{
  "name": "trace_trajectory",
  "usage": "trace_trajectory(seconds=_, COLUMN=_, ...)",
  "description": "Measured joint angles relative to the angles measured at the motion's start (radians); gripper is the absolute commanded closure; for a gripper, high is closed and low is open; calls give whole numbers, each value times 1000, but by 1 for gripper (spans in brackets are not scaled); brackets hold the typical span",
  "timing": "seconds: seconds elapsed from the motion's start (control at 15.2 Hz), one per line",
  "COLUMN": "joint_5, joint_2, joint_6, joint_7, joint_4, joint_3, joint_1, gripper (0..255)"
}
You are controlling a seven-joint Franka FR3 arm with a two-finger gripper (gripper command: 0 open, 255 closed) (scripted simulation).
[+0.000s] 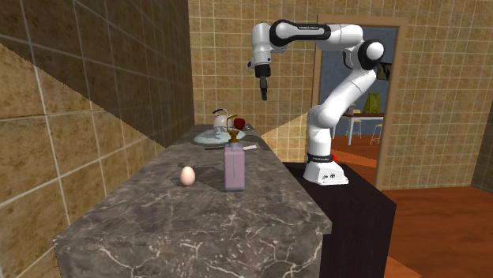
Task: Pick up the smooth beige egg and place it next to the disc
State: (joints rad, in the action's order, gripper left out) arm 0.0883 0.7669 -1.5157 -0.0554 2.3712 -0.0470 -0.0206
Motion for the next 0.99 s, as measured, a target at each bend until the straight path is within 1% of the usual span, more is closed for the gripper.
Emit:
trace_trajectory(seconds=0.07, joint_5=0, joint_2=0, joint_6=0, joint_7=0, joint_4=0, joint_3=0, joint_1=0, gripper=0)
trace_trajectory(seconds=0.2, joint_5=13, joint_2=-28, joint_6=-22, joint_7=-22, joint_4=-6, joint_3=-24, joint_1=8, gripper=0)
trace_trajectory(seconds=0.53, joint_5=53, joint_2=-144, joint_6=-111, joint_7=-108, joint_4=-35, joint_3=-116, joint_1=34, gripper=0)
trace_trajectory(seconds=0.79, joint_5=67, joint_2=-274, joint_6=-181, joint_7=-184, joint_4=-95, joint_3=-193, joint_1=50, gripper=0)
trace_trajectory(seconds=0.99, joint_5=65, joint_2=-363, joint_6=-228, joint_7=-238, joint_4=-136, joint_3=-243, joint_1=58, gripper=0)
